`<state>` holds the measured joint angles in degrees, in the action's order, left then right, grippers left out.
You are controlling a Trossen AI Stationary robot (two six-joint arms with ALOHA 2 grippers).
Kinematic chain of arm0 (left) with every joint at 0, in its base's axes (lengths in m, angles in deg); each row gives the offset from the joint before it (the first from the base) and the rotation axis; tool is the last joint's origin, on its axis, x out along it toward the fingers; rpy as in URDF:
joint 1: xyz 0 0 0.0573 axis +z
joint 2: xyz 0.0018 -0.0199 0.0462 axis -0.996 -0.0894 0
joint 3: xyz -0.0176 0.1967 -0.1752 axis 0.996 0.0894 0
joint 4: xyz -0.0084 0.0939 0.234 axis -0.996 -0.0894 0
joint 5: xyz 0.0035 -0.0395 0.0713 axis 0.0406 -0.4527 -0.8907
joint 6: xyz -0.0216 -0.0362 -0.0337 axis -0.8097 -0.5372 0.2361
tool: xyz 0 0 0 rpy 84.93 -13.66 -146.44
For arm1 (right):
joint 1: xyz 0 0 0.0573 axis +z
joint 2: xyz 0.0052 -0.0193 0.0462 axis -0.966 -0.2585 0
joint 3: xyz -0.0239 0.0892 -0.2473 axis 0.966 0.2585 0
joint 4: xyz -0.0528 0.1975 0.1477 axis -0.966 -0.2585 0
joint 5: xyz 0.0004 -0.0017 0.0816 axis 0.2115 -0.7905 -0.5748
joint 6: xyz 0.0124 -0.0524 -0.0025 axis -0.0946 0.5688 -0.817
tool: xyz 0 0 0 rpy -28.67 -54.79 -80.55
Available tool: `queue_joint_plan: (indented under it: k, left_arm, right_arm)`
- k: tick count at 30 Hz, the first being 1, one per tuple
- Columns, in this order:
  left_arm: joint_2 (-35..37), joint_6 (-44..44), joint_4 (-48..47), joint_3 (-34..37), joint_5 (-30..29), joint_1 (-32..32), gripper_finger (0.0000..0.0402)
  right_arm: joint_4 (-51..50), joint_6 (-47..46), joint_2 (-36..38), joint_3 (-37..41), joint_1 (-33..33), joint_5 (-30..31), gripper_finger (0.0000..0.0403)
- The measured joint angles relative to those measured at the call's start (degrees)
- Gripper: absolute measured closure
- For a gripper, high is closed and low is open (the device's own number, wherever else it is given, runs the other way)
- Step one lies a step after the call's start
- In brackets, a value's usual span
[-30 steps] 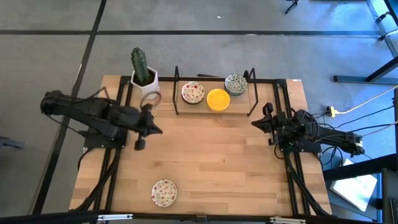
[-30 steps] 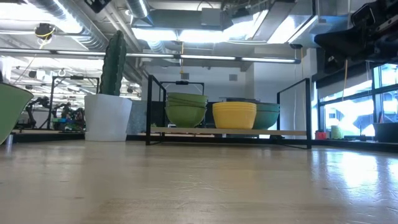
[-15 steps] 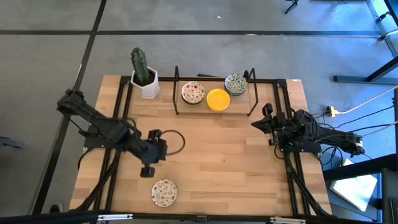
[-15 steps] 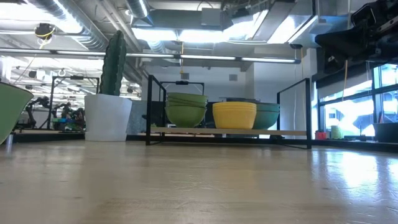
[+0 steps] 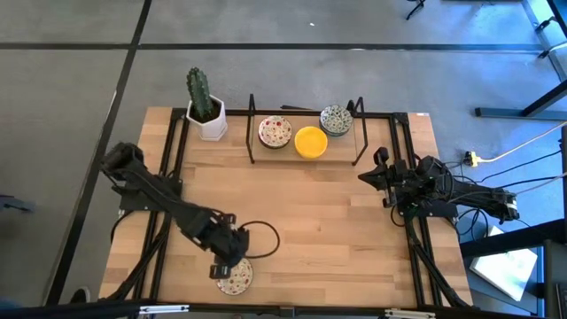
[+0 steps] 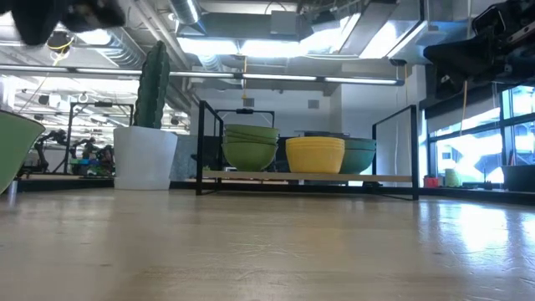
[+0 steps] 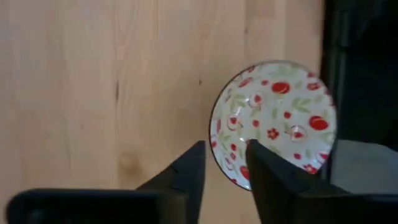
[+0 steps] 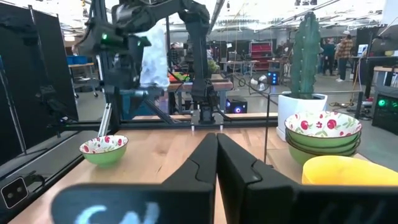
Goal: Pick & Place Mini bowls
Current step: Stack the red green bowl on top of the red green bowl on the shelf
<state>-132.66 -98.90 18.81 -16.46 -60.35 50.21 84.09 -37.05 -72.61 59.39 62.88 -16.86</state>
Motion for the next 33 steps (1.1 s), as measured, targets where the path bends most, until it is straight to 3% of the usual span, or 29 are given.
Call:
queue_joint_plan:
  k: [8, 13, 23, 33]
  left_arm:
    - [-5.6, -0.5, 0.3, 0.0, 3.2, 0.7, 0.0195]
    - [-6.4, 0.2, 0.2, 0.0, 2.8, 1.1, 0.0158]
    - [-6.9, 0.1, 3.2, 0.5, 1.2, 1.0, 0.0150]
    - [-12.2, 0.9, 4.0, 0.5, 2.5, 0.6, 0.0151]
  right_arm:
    - [0.0, -0.2, 0.0, 0.0, 0.0, 0.0, 0.0393]
    - [0.0, -0.6, 0.0, 0.0, 0.0, 0.0, 0.0393]
    - [-0.1, -1.5, 0.0, 0.0, 0.0, -1.8, 0.0393]
    - [-0.1, -1.7, 0.0, 0.0, 0.0, -2.9, 0.0393]
